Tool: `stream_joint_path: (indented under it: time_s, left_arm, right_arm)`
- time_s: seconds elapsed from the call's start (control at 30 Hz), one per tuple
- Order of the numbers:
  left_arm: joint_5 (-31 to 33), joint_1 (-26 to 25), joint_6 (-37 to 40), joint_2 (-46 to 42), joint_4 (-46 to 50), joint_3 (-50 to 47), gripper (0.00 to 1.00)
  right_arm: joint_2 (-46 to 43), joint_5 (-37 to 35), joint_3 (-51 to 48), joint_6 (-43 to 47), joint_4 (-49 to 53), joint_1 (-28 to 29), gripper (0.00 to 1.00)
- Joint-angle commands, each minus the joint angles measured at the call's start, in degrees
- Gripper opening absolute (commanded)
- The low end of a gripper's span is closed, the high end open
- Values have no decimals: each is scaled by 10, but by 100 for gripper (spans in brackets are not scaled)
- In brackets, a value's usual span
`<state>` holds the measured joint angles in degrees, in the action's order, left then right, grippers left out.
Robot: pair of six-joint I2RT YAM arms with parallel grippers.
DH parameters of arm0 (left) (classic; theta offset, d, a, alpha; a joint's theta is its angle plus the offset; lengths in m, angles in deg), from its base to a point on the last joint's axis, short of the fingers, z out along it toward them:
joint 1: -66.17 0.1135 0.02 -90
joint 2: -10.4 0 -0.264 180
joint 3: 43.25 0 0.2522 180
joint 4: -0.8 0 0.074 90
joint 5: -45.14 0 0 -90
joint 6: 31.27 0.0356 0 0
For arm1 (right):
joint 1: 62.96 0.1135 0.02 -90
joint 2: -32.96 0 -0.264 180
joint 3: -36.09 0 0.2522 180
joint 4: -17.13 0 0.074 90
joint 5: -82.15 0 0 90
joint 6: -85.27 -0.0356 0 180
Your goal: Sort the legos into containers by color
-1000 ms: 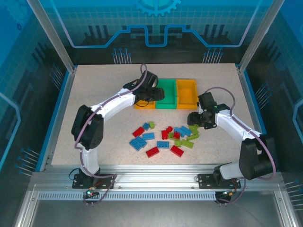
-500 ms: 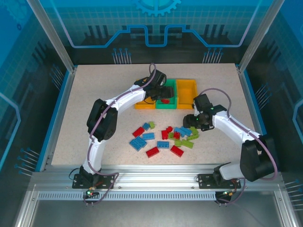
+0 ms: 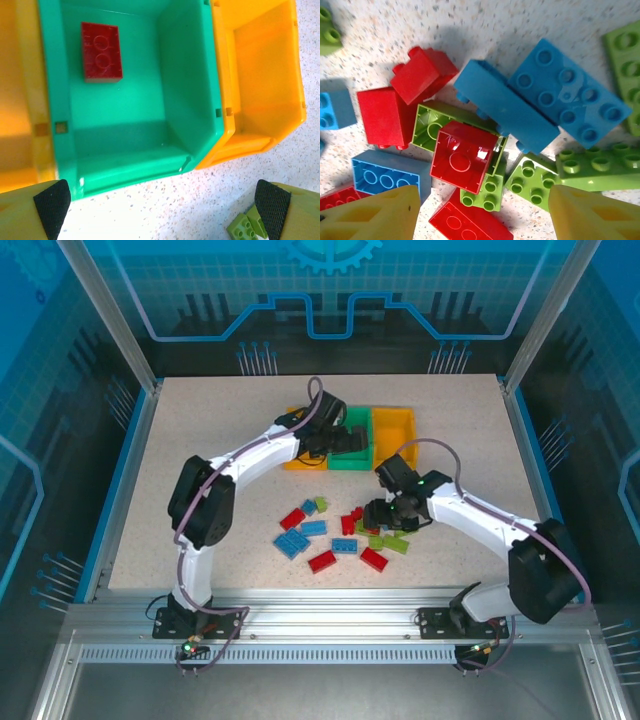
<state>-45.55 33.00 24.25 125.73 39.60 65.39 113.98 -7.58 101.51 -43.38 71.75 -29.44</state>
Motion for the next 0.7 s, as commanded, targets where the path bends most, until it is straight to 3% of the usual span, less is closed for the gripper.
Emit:
stream_joint_path:
  time_s: [0.0,0.53,0.67]
  left_arm:
    - [16,-2,-12,-54,-26,-36,99]
    - [17,-2,-26,-109,-53,-145,99]
    - [25,-2,-25,-118,-52,-158,99]
  right_arm:
    - [29,-3,16,-27,21,16,70]
    - [95,-16,61,-36,22,38,70]
    - [117,-19,73,-38,31,38,63]
